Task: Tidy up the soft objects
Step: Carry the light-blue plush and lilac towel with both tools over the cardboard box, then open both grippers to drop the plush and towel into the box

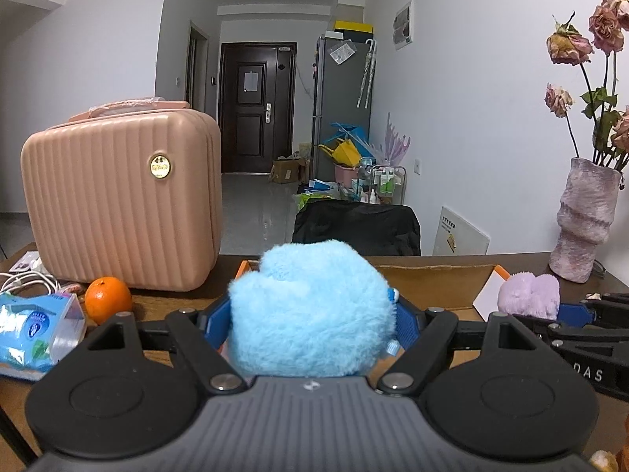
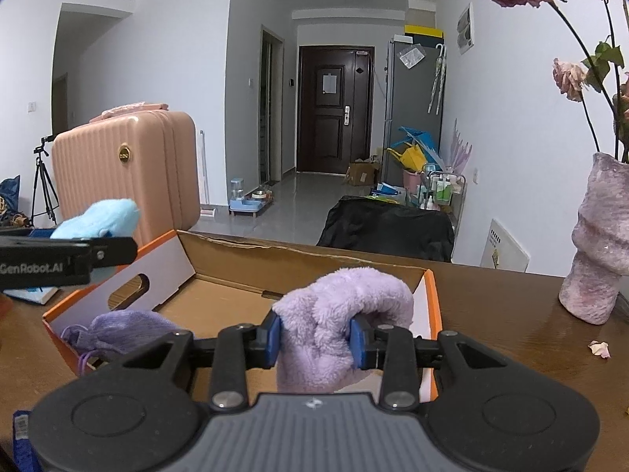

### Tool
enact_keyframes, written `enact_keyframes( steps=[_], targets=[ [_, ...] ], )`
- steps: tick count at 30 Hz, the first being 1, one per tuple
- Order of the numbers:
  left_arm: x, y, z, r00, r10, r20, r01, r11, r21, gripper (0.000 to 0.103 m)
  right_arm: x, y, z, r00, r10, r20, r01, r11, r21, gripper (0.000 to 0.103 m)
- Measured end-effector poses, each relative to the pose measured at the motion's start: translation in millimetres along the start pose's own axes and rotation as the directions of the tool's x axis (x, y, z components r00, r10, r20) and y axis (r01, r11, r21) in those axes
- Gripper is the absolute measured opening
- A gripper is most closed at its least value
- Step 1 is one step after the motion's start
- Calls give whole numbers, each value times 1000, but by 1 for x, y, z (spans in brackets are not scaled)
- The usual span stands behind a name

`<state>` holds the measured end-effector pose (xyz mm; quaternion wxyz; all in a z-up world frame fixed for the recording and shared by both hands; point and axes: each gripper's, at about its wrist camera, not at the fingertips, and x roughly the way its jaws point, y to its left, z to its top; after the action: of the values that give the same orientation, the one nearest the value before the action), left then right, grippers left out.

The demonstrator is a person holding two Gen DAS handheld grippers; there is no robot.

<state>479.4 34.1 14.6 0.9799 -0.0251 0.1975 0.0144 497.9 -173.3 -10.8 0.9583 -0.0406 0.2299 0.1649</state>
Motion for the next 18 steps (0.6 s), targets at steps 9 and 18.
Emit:
enact_keyframes(
  steps=[9,18],
  targets=[
    [21,-4,5,1000,17,-4,-17,1000,13,80,11,0,-2,1000,9,-3,-9,1000,-7,34],
    [33,-7,-1,999,30,-43,-29,999,26,82,16,2,-2,1000,2,-12,-3,1000,-17,46]
  ],
)
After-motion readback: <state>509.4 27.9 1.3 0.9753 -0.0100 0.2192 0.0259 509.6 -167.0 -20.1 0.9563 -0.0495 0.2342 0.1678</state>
